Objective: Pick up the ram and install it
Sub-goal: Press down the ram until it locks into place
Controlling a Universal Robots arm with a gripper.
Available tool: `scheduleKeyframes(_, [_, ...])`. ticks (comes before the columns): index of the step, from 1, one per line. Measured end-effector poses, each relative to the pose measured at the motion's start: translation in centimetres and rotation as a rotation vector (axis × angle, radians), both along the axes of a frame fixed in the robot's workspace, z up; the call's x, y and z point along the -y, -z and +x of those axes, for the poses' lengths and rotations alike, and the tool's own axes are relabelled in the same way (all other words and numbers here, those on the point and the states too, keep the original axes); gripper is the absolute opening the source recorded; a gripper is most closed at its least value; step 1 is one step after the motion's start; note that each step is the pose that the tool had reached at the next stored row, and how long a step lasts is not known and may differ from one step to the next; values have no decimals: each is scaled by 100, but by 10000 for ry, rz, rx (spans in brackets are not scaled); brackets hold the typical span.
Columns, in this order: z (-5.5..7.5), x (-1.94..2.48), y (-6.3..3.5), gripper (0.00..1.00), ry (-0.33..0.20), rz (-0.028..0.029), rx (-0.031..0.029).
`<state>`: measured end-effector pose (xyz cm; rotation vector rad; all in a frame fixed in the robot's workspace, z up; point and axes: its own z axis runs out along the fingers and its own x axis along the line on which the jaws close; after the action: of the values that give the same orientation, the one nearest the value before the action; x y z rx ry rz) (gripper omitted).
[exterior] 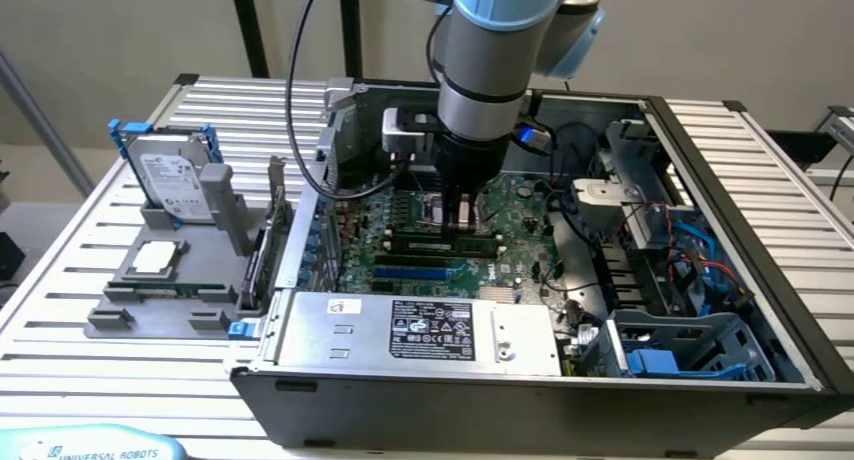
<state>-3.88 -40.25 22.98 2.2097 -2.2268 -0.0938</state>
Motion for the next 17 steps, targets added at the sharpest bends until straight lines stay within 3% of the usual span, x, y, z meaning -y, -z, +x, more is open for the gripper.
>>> scheduleKeyframes(5, [-2, 0, 53, 11, 0, 5, 14])
scheduleKeyframes(7, [-1, -3, 2, 11, 1, 31, 28])
scheduleKeyframes(11, [-1, -1, -176, 11, 0, 11, 17])
scheduleKeyframes(17, [-2, -1, -190, 11, -1, 10, 16])
